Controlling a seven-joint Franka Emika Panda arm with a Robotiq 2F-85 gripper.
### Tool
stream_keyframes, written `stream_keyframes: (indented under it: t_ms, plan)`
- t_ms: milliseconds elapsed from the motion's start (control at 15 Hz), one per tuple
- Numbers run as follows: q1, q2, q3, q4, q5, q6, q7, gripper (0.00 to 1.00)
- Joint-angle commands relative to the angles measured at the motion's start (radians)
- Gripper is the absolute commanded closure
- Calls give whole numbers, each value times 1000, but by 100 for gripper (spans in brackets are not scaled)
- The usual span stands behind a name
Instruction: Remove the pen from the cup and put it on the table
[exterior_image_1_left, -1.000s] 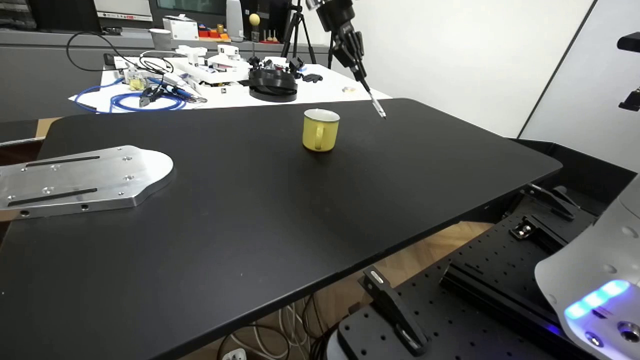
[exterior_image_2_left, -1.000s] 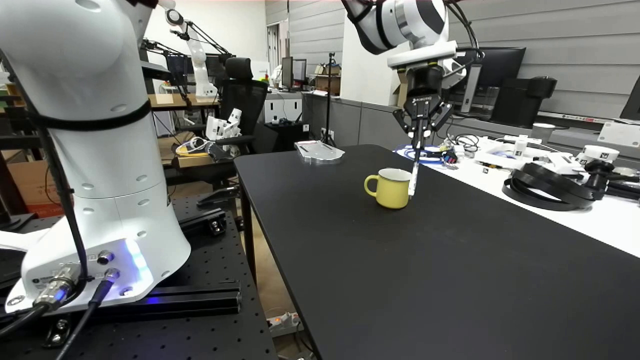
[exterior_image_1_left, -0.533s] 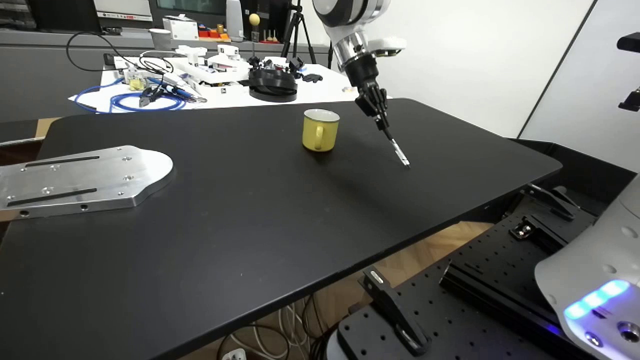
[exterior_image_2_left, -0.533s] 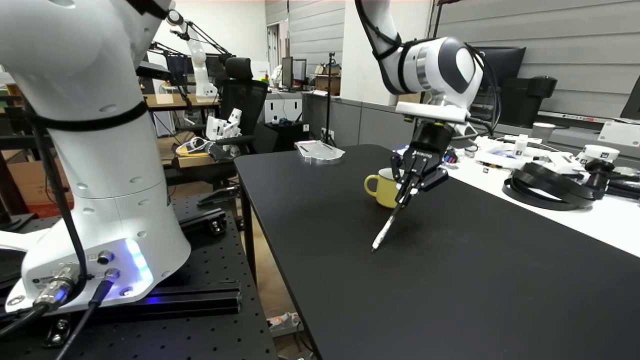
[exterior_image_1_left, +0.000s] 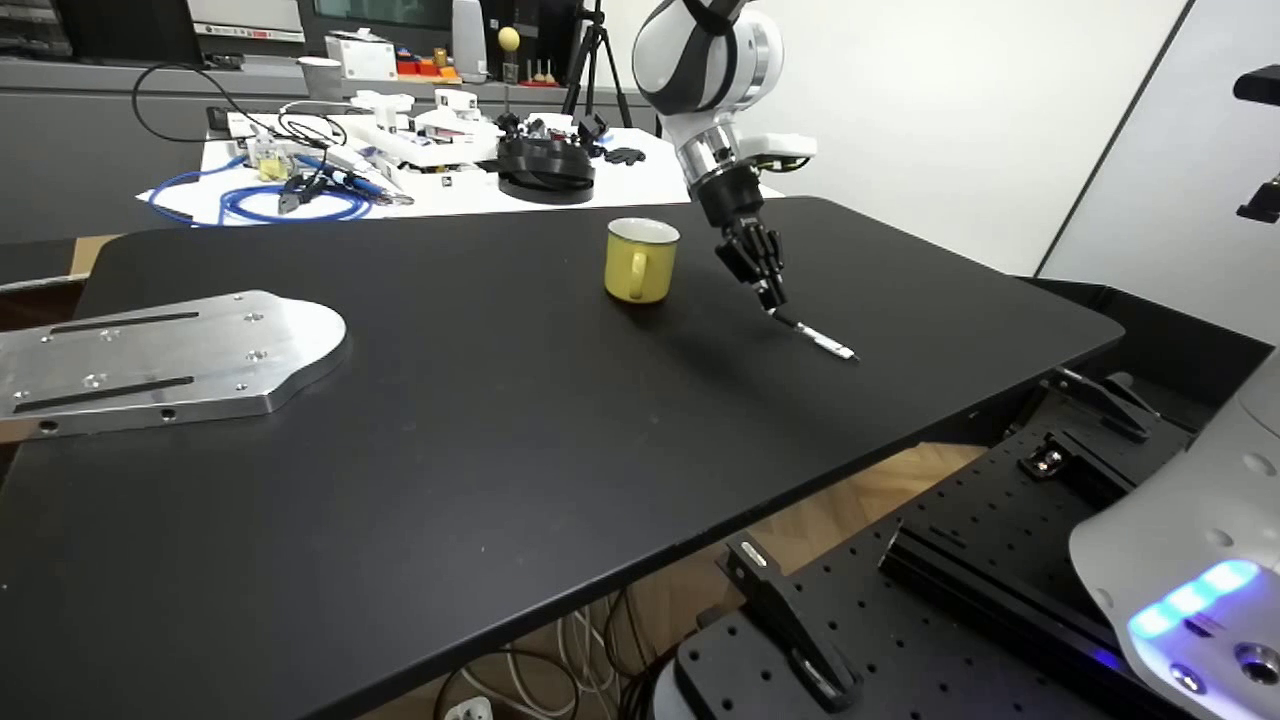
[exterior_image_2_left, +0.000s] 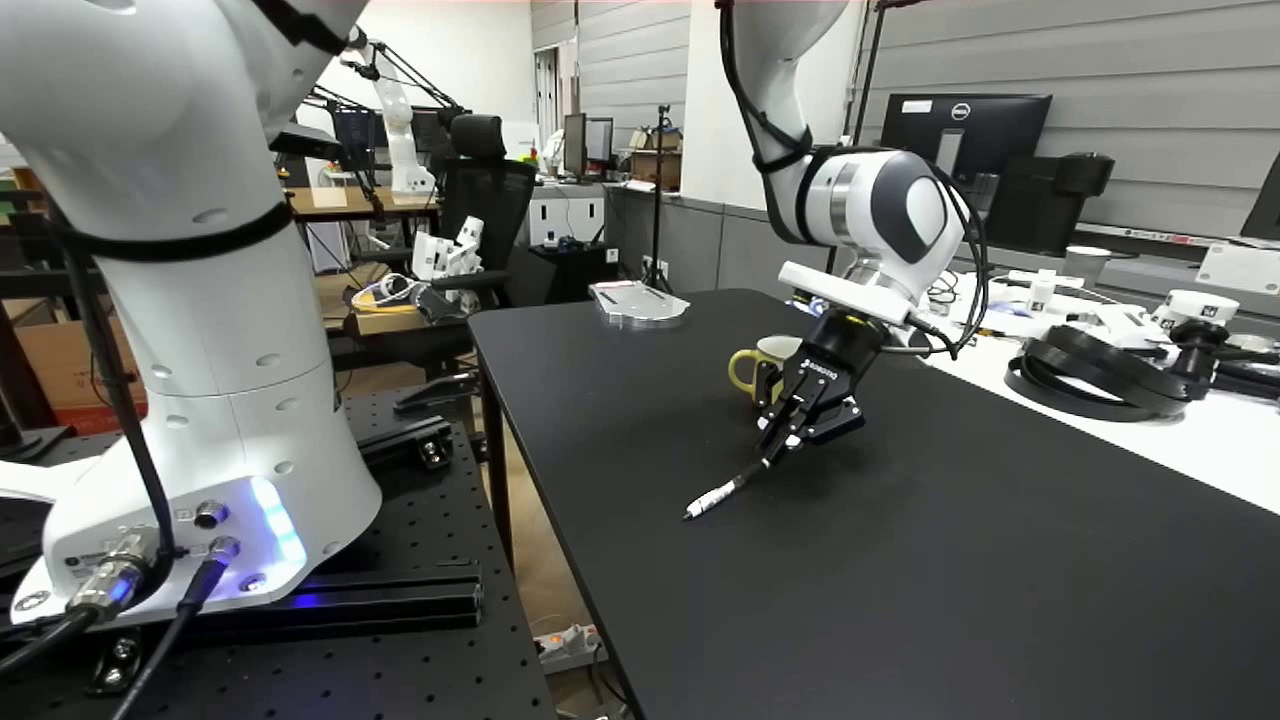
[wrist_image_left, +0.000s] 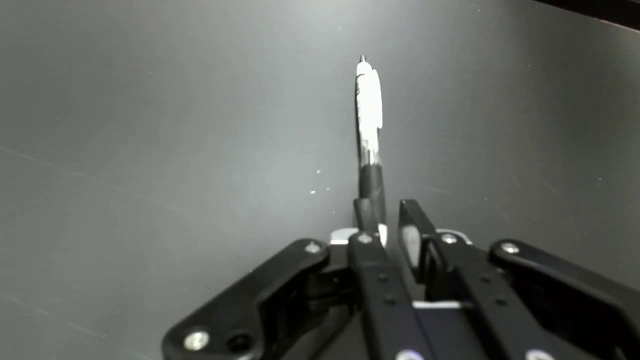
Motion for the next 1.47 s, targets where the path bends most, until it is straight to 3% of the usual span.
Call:
stream_keyframes:
  t_ms: [0,467,800,867,1400]
  plan:
    - [3,-19,0,13,11,-14,2,50]
    - [22,-125,0,-14,-6,-1,9,2]
    - [35,-197,2,-51,-10,12,6,0]
    - [32,-147,1,-4,-3,-2,0,0]
    - [36,-171,2,-27,-3,1,0,0]
